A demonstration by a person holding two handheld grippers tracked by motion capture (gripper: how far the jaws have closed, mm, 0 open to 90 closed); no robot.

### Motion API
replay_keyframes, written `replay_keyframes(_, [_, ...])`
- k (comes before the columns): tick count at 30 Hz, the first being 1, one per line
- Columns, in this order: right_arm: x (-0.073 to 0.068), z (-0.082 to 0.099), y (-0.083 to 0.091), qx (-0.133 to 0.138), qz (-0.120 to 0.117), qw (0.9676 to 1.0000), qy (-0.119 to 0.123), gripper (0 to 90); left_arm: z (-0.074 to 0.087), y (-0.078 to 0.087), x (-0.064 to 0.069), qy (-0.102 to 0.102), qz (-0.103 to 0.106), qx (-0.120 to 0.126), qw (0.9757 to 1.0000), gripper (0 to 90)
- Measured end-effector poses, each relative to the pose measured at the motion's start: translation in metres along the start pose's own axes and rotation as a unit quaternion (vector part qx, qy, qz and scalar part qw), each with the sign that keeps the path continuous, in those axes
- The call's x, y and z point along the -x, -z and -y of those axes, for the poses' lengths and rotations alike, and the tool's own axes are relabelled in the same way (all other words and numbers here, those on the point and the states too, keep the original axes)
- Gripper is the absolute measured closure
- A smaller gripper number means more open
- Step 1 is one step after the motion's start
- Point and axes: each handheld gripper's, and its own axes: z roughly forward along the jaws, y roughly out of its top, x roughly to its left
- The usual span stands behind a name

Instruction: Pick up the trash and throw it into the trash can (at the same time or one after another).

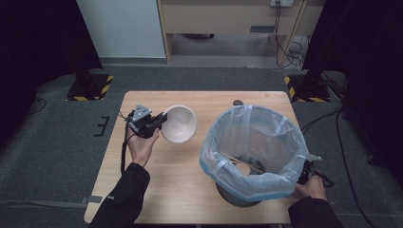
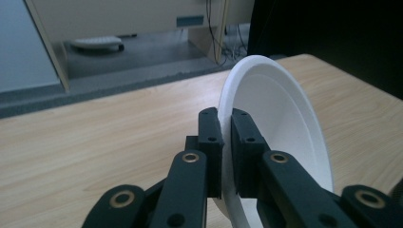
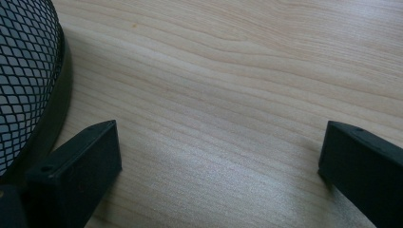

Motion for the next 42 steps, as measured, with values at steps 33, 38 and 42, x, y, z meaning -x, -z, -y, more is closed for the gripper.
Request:
replay_keyframes(33, [0.000, 0.000, 0.000, 0.000, -0.001, 1.0000, 0.005, 0.5, -0.067, 0.105, 0.018, -0.002, 0.039, 0.208, 0.9775, 83.9])
replay_keyframes(38, [0.000, 0.000, 0.000, 0.000, -0.001, 1.0000, 0.005, 0.5, -0.073, 0.114, 0.024, -0.001, 0.059, 0.226, 0.9723, 83.9])
replay_keyframes(42, [0.000, 0.000, 0.000, 0.000, -0.002, 1.0000, 0.005, 0.5, -0.076, 0.119, 0.030, -0.004, 0.069, 0.237, 0.9691, 83.9])
